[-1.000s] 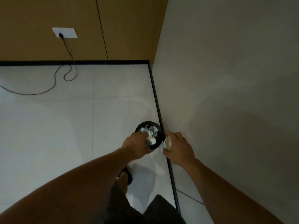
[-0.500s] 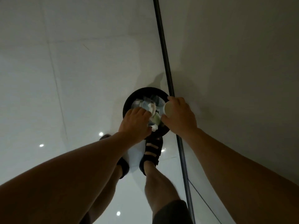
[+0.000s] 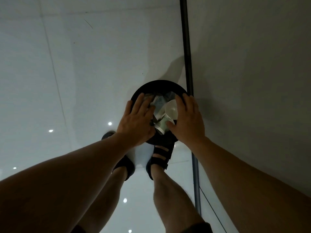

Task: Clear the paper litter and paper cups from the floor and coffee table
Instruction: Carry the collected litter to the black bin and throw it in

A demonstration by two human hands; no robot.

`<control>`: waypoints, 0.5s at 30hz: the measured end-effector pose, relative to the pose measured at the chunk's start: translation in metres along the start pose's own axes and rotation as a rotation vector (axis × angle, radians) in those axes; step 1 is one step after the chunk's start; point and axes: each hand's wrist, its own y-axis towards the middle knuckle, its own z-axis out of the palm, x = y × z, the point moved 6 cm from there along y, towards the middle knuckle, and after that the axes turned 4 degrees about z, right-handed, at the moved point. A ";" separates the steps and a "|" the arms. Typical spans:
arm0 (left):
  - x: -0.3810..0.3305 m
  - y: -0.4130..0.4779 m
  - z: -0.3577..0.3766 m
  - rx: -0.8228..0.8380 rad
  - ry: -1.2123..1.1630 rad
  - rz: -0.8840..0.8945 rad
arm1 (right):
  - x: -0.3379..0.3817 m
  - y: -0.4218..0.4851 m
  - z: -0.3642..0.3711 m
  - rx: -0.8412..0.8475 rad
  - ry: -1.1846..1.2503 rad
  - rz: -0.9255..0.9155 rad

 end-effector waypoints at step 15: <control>0.037 -0.081 -0.159 -0.076 -0.157 -0.167 | 0.081 -0.052 -0.137 0.052 -0.015 -0.014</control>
